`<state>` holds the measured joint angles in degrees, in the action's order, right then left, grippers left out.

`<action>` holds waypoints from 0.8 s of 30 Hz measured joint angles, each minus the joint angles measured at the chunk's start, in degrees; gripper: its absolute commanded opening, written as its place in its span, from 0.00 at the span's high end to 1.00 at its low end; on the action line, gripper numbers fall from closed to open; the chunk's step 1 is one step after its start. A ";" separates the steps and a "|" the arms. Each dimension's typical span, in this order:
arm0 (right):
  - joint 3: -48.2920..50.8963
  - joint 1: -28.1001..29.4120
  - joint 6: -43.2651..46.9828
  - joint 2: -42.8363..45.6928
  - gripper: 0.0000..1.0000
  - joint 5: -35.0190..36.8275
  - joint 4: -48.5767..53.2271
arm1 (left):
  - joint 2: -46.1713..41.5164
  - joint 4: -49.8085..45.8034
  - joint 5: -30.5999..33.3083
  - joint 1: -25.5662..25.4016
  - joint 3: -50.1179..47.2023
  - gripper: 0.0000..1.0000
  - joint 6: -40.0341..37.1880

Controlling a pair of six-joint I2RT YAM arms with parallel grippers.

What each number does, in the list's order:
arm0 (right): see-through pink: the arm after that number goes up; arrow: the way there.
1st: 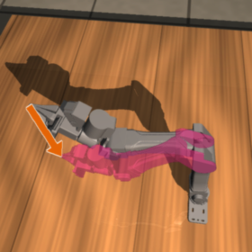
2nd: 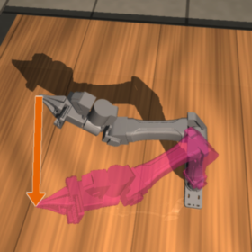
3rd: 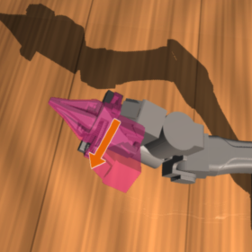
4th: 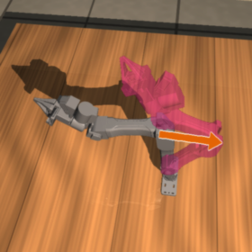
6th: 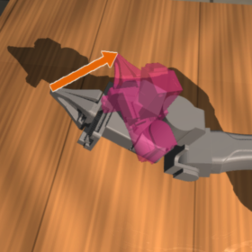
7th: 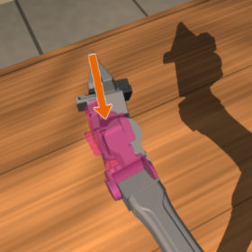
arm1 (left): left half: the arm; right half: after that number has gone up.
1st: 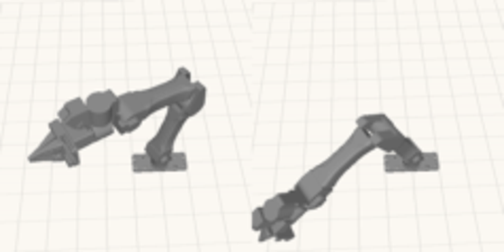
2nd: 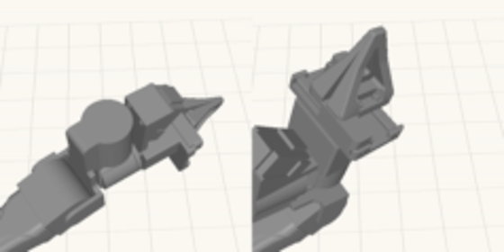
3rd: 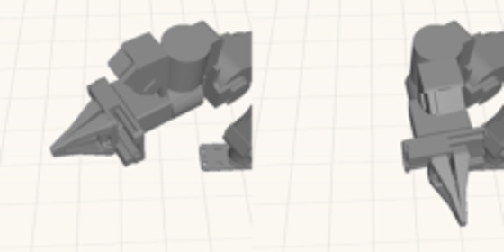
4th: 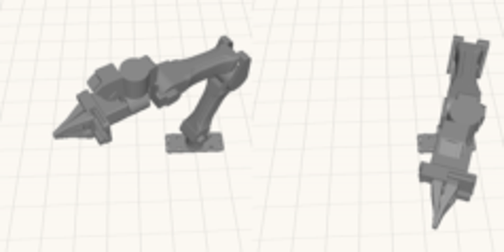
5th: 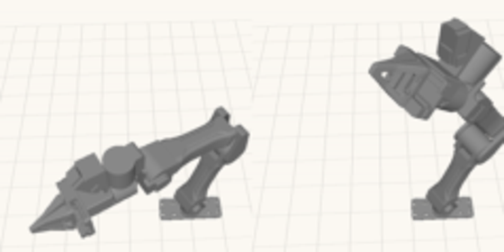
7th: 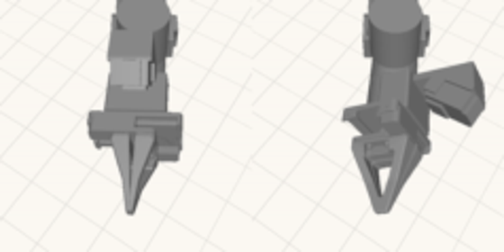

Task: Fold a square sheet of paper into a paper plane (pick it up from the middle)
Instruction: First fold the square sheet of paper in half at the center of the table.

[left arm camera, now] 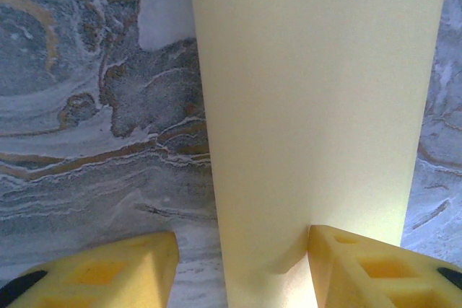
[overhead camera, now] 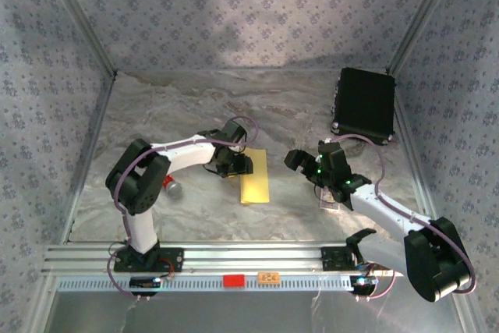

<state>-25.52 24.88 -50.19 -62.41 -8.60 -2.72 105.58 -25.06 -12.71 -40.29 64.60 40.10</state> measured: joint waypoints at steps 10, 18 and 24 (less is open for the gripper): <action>0.00 0.00 0.02 -0.13 0.01 0.00 0.42 | 0.66 -1.09 0.11 0.00 0.90 0.48 0.04; 0.00 0.00 0.02 -0.28 0.01 0.00 0.55 | 0.83 -1.33 0.07 0.00 1.11 0.46 0.02; 0.00 0.00 0.02 -0.28 0.01 0.00 0.61 | 1.05 -1.57 -0.07 0.00 1.38 0.47 0.07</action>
<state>-25.52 24.88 -50.17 -62.70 -8.60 -2.11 106.63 -26.63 -12.78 -40.29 65.98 40.16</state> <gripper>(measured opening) 0.990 0.538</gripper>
